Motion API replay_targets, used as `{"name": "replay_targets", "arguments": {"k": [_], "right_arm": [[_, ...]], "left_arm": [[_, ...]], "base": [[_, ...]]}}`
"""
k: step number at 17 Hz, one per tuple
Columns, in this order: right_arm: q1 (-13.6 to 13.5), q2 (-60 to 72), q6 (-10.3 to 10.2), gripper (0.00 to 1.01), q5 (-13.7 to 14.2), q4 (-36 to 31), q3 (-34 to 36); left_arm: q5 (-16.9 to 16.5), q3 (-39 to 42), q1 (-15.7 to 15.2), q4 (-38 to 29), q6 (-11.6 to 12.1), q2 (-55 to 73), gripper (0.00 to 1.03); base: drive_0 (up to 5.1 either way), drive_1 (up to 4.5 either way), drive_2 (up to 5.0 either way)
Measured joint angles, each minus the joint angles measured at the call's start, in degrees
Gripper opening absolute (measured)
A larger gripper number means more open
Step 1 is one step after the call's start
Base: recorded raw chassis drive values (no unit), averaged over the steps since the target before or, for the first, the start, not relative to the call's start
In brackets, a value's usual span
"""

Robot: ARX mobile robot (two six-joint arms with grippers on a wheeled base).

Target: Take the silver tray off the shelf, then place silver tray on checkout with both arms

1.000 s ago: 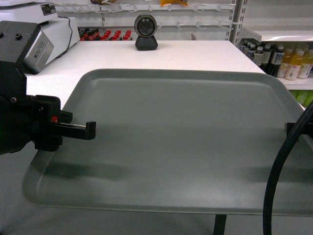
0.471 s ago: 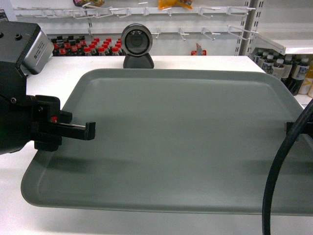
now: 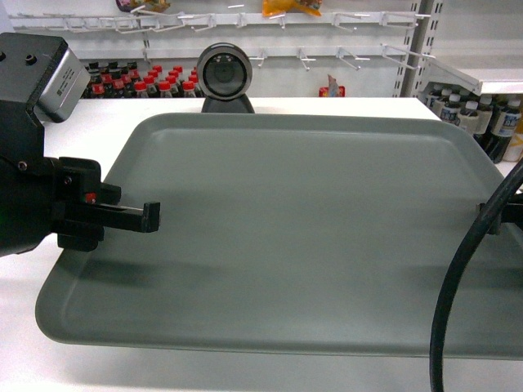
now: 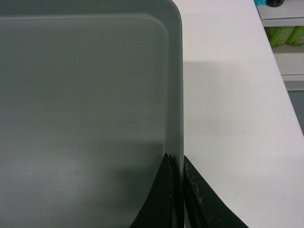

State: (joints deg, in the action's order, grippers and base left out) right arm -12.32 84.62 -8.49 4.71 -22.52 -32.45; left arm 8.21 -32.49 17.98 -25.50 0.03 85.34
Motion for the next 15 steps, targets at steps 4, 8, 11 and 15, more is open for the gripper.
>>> {"name": "replay_targets", "arguments": {"k": [4, 8, 11, 15], "right_arm": [[0.0, 0.0, 0.0, 0.03, 0.0, 0.0, 0.0], [0.0, 0.0, 0.0, 0.03, 0.0, 0.0, 0.0], [0.0, 0.0, 0.0, 0.03, 0.0, 0.0, 0.0], [0.0, 0.0, 0.0, 0.03, 0.0, 0.0, 0.0]], "left_arm": [[0.0, 0.0, 0.0, 0.0, 0.0, 0.0, 0.03], [0.0, 0.0, 0.0, 0.0, 0.0, 0.0, 0.03], [0.0, 0.0, 0.0, 0.0, 0.0, 0.0, 0.03], [0.0, 0.0, 0.0, 0.0, 0.0, 0.0, 0.03]], "base": [[0.0, 0.0, 0.0], [0.0, 0.0, 0.0], [0.0, 0.0, 0.0], [0.0, 0.0, 0.0]]}}
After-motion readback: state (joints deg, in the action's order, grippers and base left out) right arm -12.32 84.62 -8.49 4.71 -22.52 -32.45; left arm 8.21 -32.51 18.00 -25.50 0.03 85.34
